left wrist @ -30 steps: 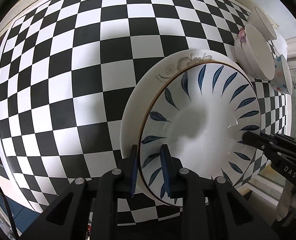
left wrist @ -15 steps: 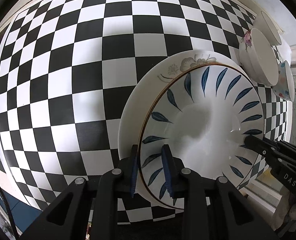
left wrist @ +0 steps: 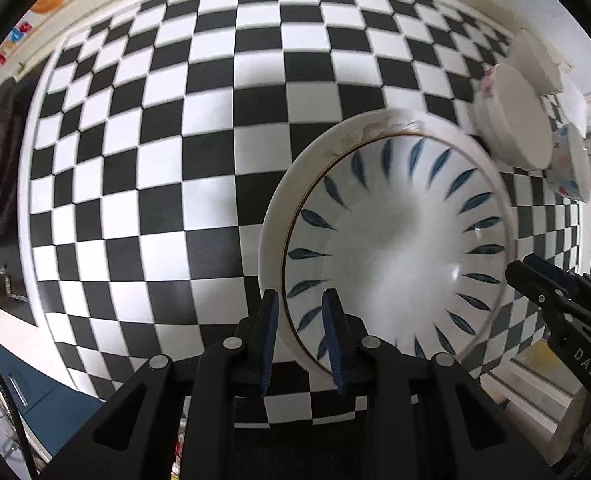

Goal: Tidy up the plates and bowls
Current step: 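Carry the blue-striped plate with both grippers and lower it onto the white plates, then open both grippers and lift them away from the plate stack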

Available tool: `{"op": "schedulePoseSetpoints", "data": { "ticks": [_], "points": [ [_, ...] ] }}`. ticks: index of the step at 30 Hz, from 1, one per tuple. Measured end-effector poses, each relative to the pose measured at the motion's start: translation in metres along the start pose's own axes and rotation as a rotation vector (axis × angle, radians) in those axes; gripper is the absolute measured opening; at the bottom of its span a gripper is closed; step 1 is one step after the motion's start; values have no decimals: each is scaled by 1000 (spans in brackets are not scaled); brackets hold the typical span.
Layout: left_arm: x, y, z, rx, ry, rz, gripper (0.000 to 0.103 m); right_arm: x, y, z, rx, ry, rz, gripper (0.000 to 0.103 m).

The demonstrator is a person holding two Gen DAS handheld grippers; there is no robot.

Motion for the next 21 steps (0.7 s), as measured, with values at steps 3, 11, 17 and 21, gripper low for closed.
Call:
{"op": "schedulePoseSetpoints", "data": {
  "ticks": [3, 11, 17, 21],
  "points": [
    [29, -2, -10, -21, -10, -45, 21, 25, -5, 6, 10, -15, -30, 35],
    [103, -11, -33, -61, -51, -163, 21, 105, -24, 22, 24, 4, -143, 40],
    [130, -26, -48, -84, -63, -192, 21, 154, -35, 31, 21, -2, -202, 41],
    [147, -34, -50, -101, -65, -211, 21, 177, -42, 35, 26, -3, -225, 41]
  ]
}}
Point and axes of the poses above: each gripper's, at about its wrist camera, not at the fingertips, and x roughly against the way its jaws point, z to its left, y to its top, the point moved 10 cm from there along -x, roughly the way its jaws point, and after that the axes turned 6 degrees about -y, right-handed, at the moved point
